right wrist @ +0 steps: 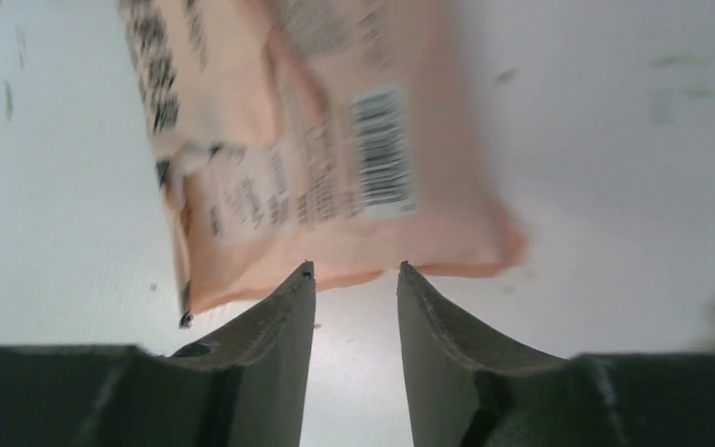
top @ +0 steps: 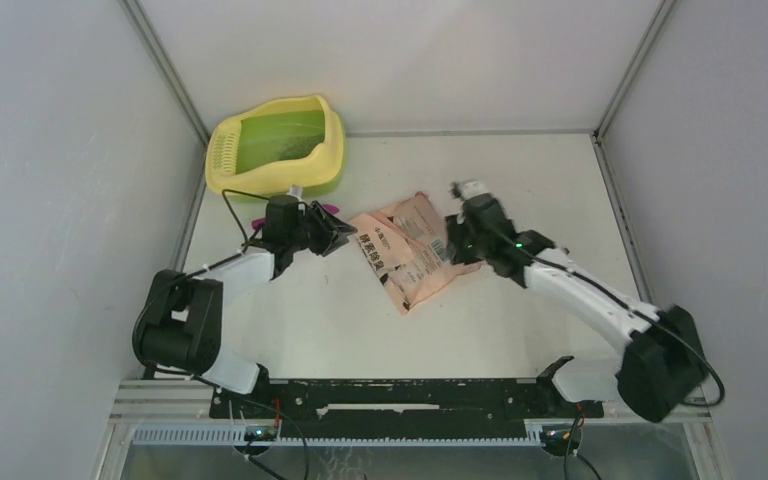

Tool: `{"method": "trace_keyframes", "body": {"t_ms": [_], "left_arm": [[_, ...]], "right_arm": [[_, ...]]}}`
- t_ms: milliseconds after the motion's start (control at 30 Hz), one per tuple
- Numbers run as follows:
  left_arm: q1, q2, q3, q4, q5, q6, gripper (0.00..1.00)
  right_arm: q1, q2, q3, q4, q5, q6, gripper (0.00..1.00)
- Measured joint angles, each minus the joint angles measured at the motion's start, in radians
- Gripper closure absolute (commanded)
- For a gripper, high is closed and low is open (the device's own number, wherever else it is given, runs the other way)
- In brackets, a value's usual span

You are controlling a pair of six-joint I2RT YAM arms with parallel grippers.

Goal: Fill the litter box with clean litter
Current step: Close the cat litter bag at the center of the board, then adjust the clamp at the center of the board.

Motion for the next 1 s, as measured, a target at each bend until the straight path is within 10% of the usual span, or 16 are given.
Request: {"method": "trace_keyframes", "body": {"t_ms": [133,267,1000], "left_arm": [[-0.01,-0.061,0.003,-0.017,0.024,0.008,0.38],[-0.036,-0.085,0.003,-0.025,0.046,0.014,0.06],[-0.131,-0.09,0.003,-0.085,0.076,0.07,0.0]], "right_arm": [[-0.208,-0.183,-0.027,-0.001,-0.007,0.01,0.37],[-0.417,-0.193,-0.063,-0.019,-0.064,0.065,0.33],[-0.74,0.24,0.082,-0.117,0.148,0.247,0.32]]}}
